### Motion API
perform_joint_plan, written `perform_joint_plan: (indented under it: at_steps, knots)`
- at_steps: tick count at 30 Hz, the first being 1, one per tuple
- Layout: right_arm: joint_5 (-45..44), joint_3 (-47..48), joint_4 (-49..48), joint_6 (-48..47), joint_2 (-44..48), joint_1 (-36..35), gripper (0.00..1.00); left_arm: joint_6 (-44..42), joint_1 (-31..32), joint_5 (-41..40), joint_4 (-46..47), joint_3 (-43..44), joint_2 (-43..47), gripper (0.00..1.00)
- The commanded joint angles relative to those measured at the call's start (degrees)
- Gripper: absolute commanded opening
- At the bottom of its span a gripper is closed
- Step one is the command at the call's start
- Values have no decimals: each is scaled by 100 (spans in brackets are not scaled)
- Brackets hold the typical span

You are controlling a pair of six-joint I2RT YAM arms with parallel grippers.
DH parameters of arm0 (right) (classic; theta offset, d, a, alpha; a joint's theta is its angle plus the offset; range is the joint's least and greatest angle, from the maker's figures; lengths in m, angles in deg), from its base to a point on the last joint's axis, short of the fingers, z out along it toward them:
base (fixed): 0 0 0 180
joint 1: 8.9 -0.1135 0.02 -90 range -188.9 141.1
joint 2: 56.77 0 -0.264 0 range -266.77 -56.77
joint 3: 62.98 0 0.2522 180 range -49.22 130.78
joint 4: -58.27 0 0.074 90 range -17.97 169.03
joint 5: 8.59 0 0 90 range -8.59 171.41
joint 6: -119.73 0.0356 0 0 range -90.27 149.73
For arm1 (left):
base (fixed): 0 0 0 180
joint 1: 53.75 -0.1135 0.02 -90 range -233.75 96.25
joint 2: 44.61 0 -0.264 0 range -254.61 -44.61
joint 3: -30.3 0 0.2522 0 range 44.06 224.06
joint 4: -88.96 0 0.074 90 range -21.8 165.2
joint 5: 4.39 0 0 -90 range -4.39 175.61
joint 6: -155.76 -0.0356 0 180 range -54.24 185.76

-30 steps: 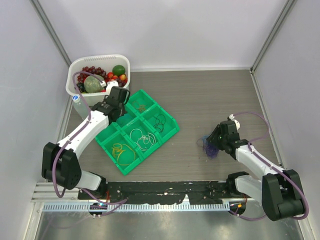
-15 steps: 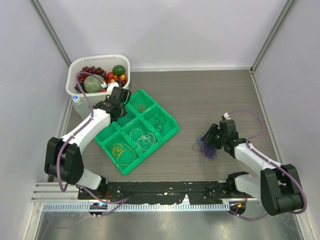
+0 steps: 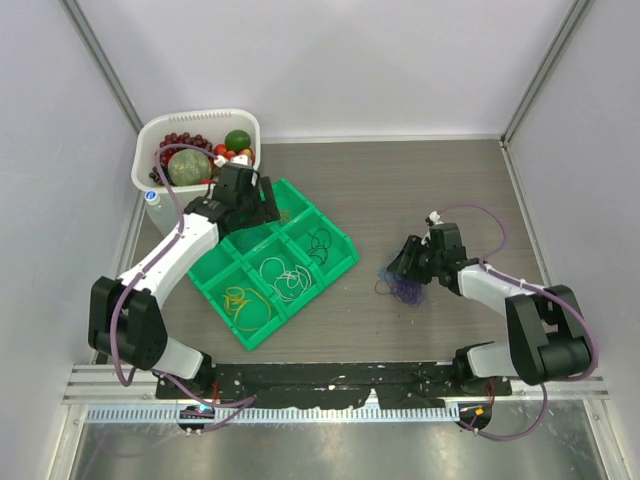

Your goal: Untangle the cables

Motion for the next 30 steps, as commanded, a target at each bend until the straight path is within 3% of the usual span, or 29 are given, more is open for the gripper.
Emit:
perform_joint_plan:
  at_steps: [1, 6, 11, 16, 21, 26, 30]
  knots:
    - [446, 343, -451, -44, -417, -32, 50, 522, -21, 1636, 897, -8, 1, 77]
    - [885, 632, -66, 194, -505, -32, 51, 734, 242, 1621, -252, 791, -131, 79]
    - [737, 1659, 1821, -87, -444, -32, 51, 1032, 567, 1708, -1097, 1503, -131, 80]
    - [728, 2127, 2492, -342, -286, -32, 51, 937, 1050, 2077, -1089, 1671, -648, 75]
    - [-97, 2750, 3520, -693, -224, 73, 51, 226, 1753, 2305, -1510, 2496, -1562, 66]
    - [86, 2620, 3610, -431, -109, 355, 51, -320, 2141, 2437, -2108, 3393, -2196, 66]
    - [-387, 2960, 3879, -457, -389, 477, 51, -557, 2404, 2622, -1608, 3122, -2188, 71]
